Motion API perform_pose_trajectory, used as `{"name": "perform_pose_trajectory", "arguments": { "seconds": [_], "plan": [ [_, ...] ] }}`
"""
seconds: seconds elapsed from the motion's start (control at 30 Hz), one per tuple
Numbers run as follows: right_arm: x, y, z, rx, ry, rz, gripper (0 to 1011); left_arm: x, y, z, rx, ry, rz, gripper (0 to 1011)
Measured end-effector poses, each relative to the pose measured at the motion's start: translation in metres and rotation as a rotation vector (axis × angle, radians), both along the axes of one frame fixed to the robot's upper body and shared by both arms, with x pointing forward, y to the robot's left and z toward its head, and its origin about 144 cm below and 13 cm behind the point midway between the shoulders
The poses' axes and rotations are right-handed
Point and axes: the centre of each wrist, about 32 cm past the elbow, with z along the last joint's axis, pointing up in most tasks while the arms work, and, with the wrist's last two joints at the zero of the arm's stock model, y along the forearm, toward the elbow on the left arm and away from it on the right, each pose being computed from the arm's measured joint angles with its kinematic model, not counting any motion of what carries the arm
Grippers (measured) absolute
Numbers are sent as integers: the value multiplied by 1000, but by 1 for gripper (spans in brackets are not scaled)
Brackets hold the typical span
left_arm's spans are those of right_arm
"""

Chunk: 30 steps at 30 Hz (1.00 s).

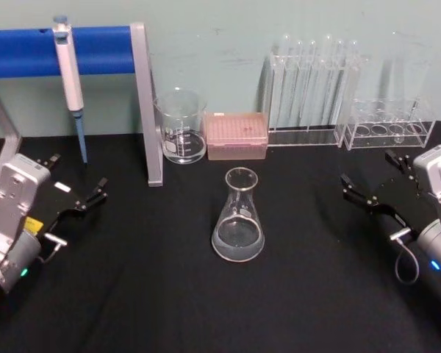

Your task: Grasp the erlenmeyer flask with one hand, shake it three times, then place it back.

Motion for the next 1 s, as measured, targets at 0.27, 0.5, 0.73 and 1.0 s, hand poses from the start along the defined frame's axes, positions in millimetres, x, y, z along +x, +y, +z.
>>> {"name": "perform_pose_trajectory", "arguments": {
  "seconds": [0.27,0.5,0.73,1.0],
  "plan": [
    [-5,-3,5,54,35,92,1003,0,0,0,0,0,0,1001],
    [-9,-2,11,99,60,199,1003,0,0,0,0,0,0,1001],
    [-13,5,14,129,76,266,1003,0,0,0,0,0,0,1001],
    [-15,13,15,154,109,333,1003,0,0,0,0,0,0,1001]
  ]
}}
